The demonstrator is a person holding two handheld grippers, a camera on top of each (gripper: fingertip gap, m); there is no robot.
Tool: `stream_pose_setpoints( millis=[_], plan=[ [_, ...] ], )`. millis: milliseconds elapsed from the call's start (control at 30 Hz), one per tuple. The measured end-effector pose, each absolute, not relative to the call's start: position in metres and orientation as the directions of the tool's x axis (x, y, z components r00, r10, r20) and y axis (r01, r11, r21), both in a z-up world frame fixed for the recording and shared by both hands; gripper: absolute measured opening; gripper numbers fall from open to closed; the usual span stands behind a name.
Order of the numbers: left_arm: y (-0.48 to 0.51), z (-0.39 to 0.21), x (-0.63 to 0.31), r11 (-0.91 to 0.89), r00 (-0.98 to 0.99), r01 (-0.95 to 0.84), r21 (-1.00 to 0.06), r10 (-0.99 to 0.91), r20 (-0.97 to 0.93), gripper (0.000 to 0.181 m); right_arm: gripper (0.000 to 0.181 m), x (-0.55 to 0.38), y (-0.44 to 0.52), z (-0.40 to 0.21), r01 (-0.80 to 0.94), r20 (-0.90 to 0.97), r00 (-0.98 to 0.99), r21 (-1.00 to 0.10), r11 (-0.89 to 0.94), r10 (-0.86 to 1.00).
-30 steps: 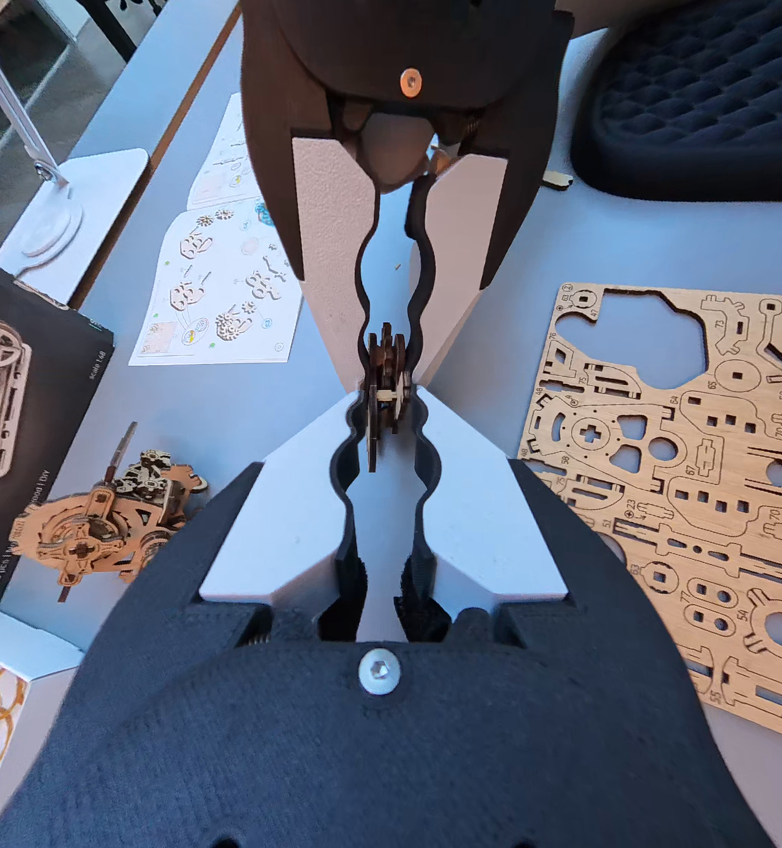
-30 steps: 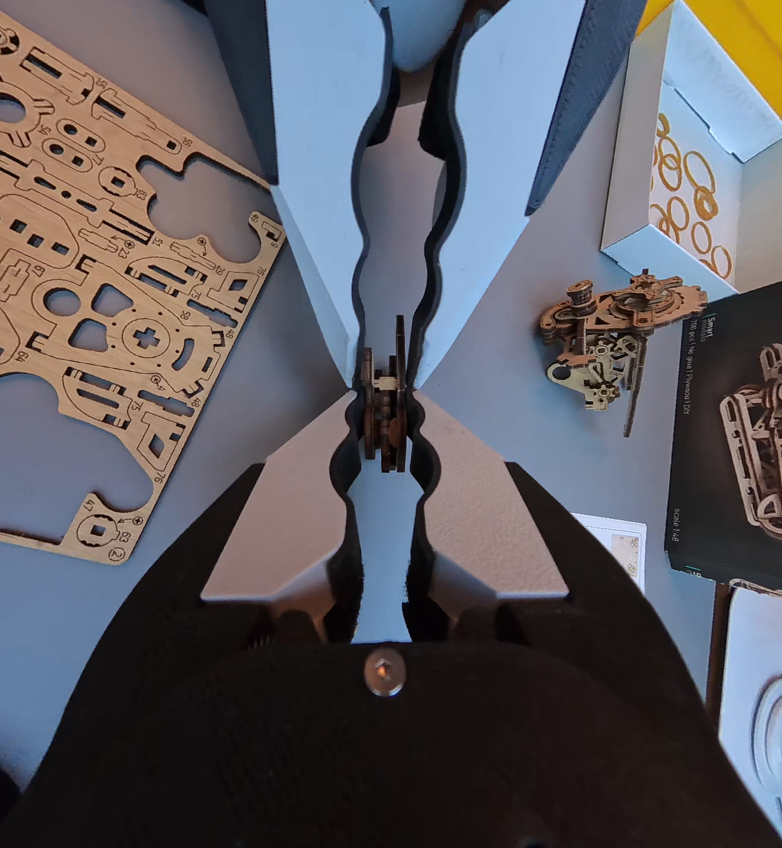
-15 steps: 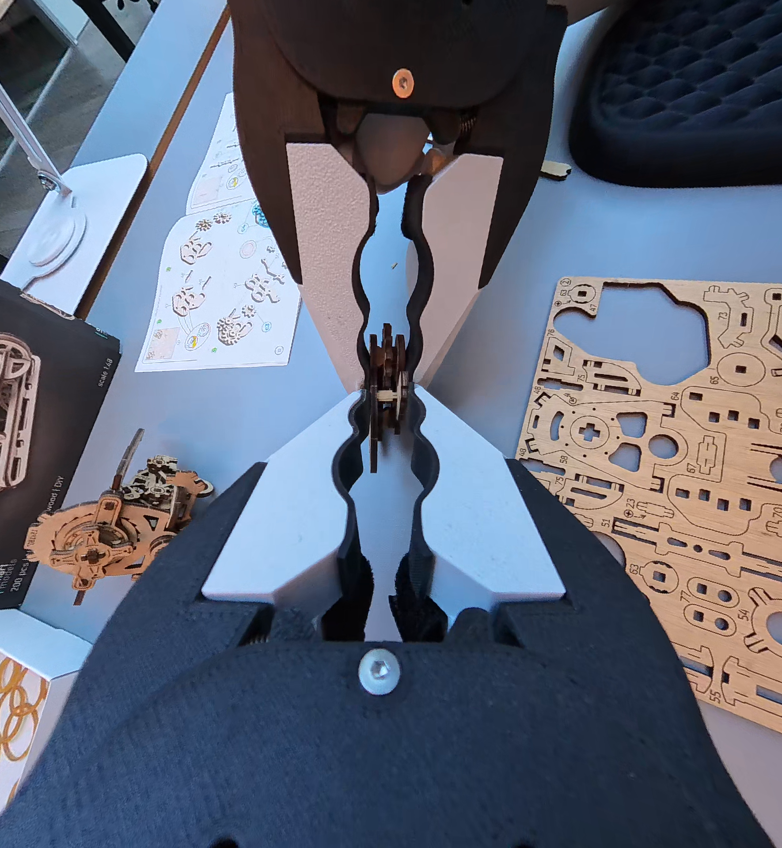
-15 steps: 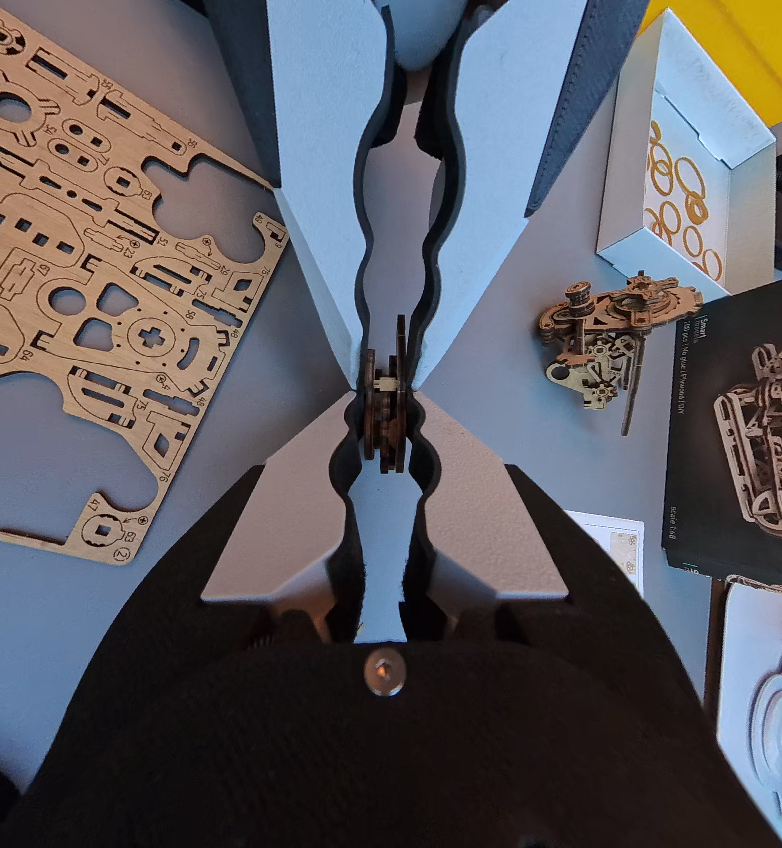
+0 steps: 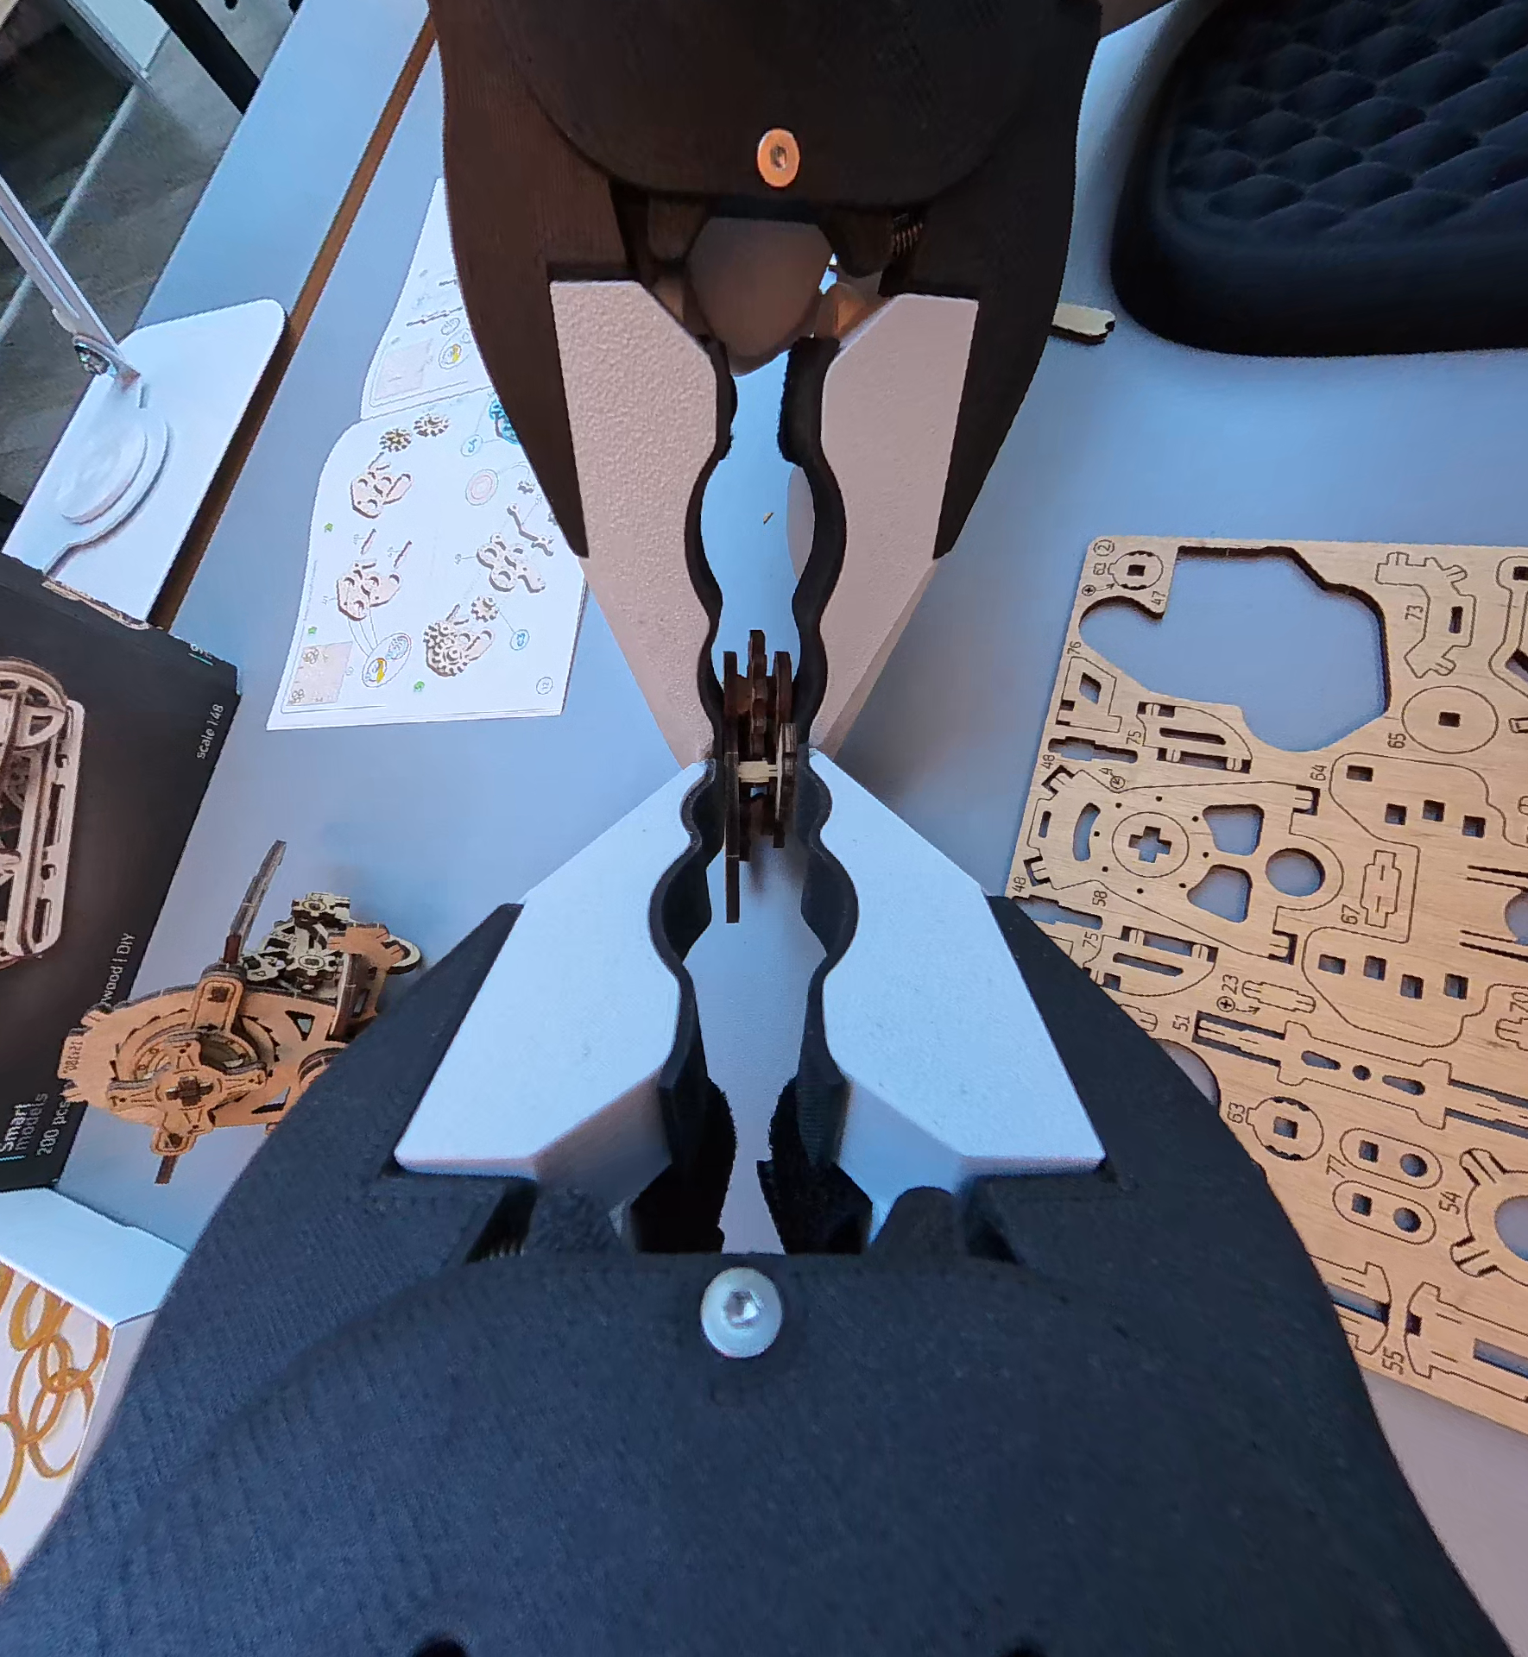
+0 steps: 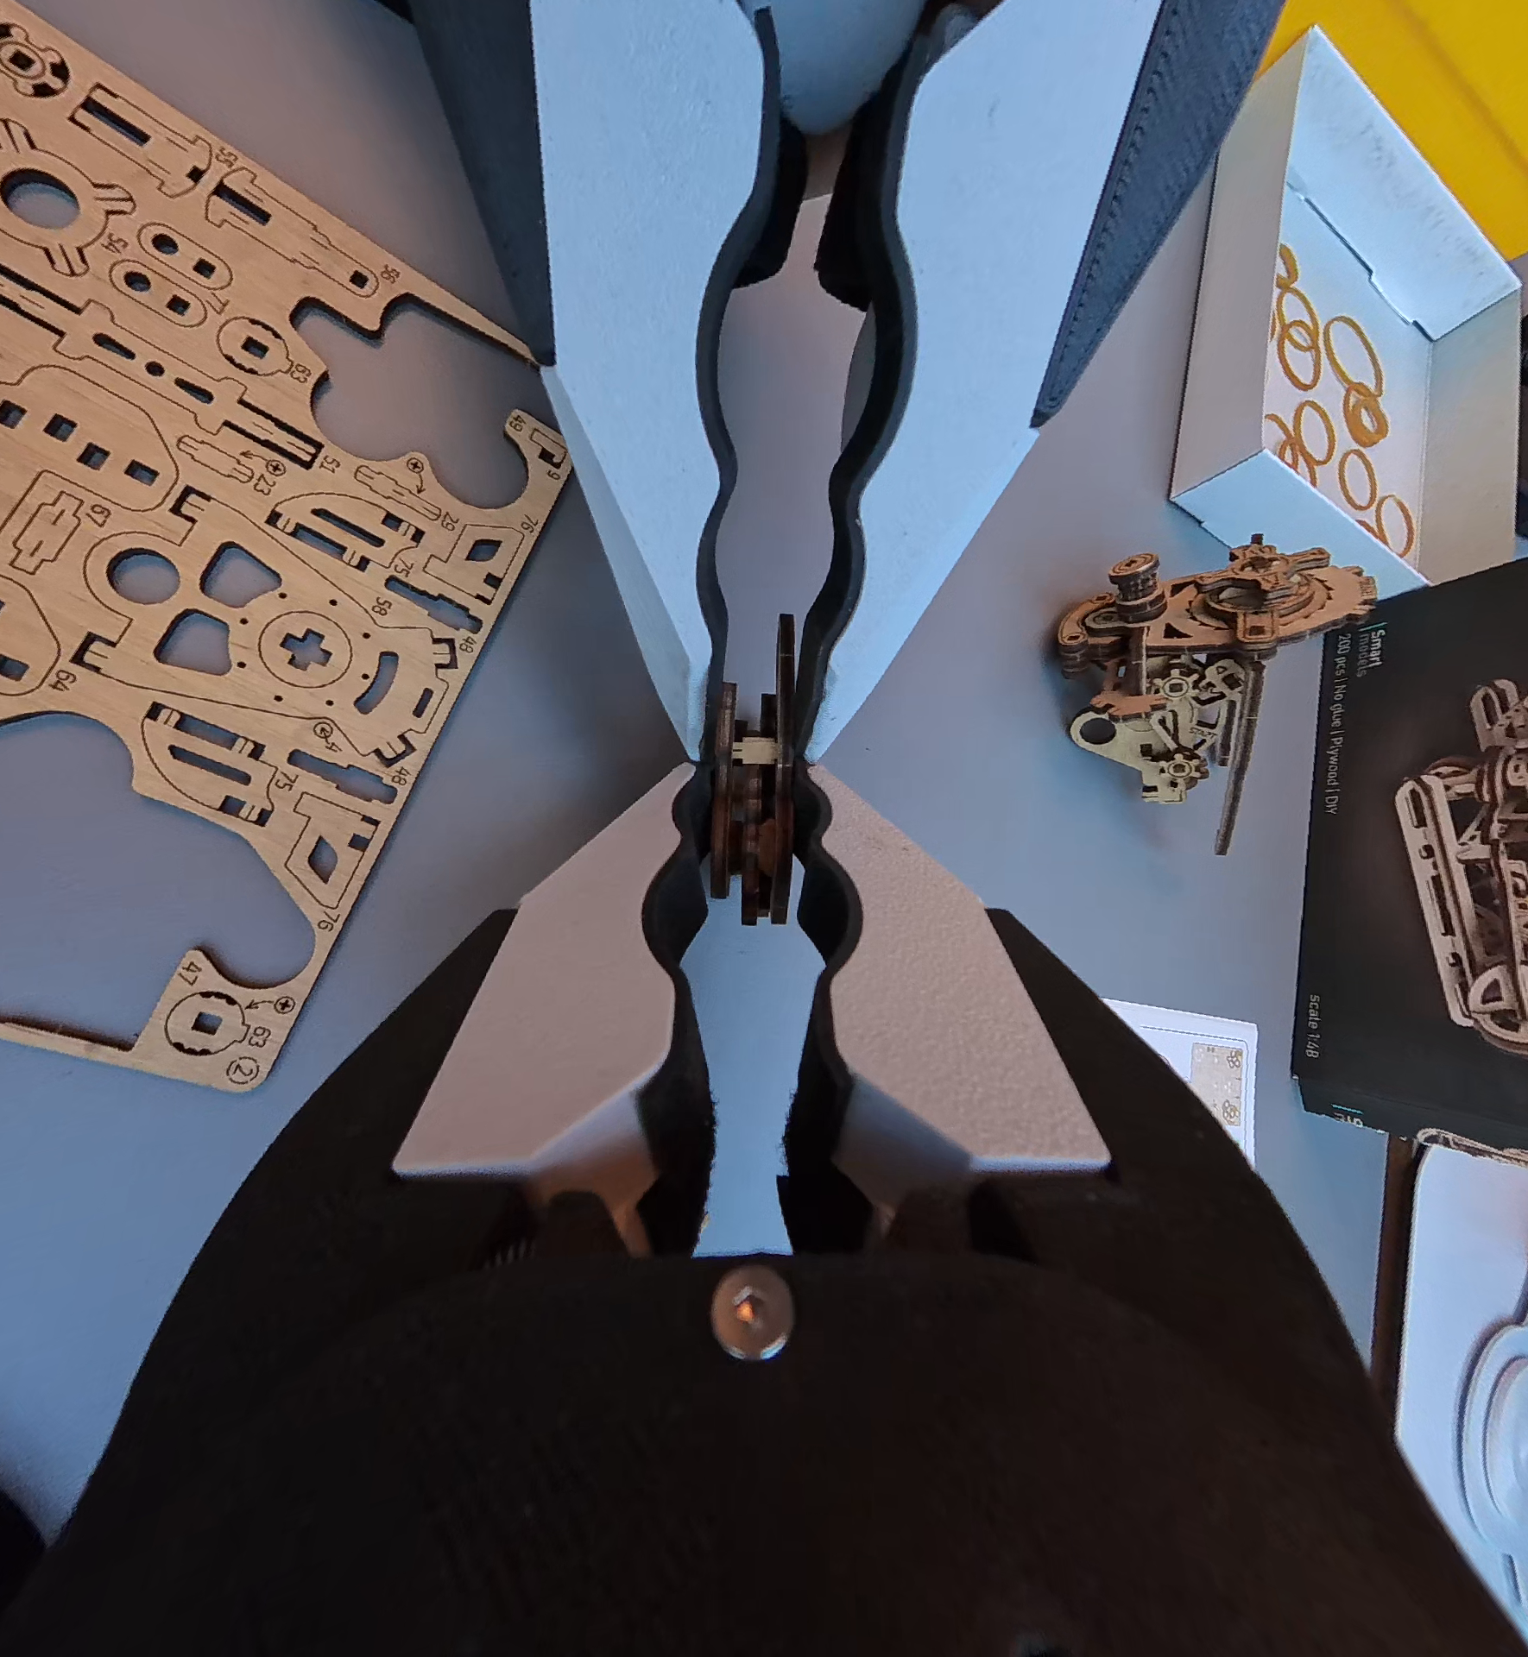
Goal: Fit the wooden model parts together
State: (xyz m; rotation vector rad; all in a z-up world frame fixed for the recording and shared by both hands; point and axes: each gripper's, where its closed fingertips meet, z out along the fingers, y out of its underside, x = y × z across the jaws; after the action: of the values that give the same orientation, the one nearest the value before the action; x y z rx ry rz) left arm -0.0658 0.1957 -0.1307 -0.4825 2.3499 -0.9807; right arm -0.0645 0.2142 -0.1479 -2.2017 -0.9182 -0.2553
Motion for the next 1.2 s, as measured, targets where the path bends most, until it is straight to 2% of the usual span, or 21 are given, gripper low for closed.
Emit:
stream_pose_setpoints(
  millis=[100,333,600,733,800,867,967,1100,1200],
  plan=[
    [0.194,-0.130,-0.065,0.636,-0.796,-0.118,-0.762,-0.520,-0.310,0.013,0.014,-0.067,0.212,-0.148,0.638,0.337,0.752,-0.587,-0.498,0.566],
    [0.203,-0.128,-0.065,0.570,-0.809,-0.168,-0.804,-0.546,-0.218,0.013,0.017,-0.060,0.217,-0.152,0.594,0.293,0.777,-0.632,-0.498,0.557],
    [0.209,-0.129,-0.065,0.532,-0.827,-0.172,-0.829,-0.536,-0.173,0.014,0.017,-0.059,0.211,-0.141,0.571,0.304,0.746,-0.749,-0.335,0.593],
    [0.211,-0.130,-0.065,0.544,-0.822,-0.171,-0.822,-0.538,-0.185,0.015,0.014,-0.060,0.211,-0.136,0.504,0.233,0.776,-0.788,-0.353,0.586],
    [0.212,-0.130,-0.063,0.561,-0.812,-0.161,-0.812,-0.543,-0.214,0.031,0.014,-0.058,0.212,-0.136,0.507,0.240,0.782,-0.782,-0.363,0.575],
    [0.208,-0.132,-0.063,0.583,-0.809,-0.145,-0.799,-0.535,-0.244,0.037,0.014,-0.058,0.214,-0.134,0.520,0.271,0.781,-0.781,-0.346,0.563],
    [0.202,-0.136,-0.065,0.615,-0.808,-0.123,-0.779,-0.518,-0.281,0.034,0.014,-0.059,0.215,-0.136,0.528,0.277,0.780,-0.773,-0.351,0.561],
    [0.206,-0.133,-0.060,0.626,-0.778,-0.101,-0.774,-0.534,-0.331,0.013,0.014,-0.063,0.215,-0.135,0.524,0.268,0.777,-0.777,-0.349,0.569],
    [0.206,-0.133,-0.061,0.602,-0.790,-0.138,-0.786,-0.546,-0.279,0.013,0.014,-0.064,0.216,-0.136,0.492,0.224,0.792,-0.785,-0.377,0.568]
  ],
)
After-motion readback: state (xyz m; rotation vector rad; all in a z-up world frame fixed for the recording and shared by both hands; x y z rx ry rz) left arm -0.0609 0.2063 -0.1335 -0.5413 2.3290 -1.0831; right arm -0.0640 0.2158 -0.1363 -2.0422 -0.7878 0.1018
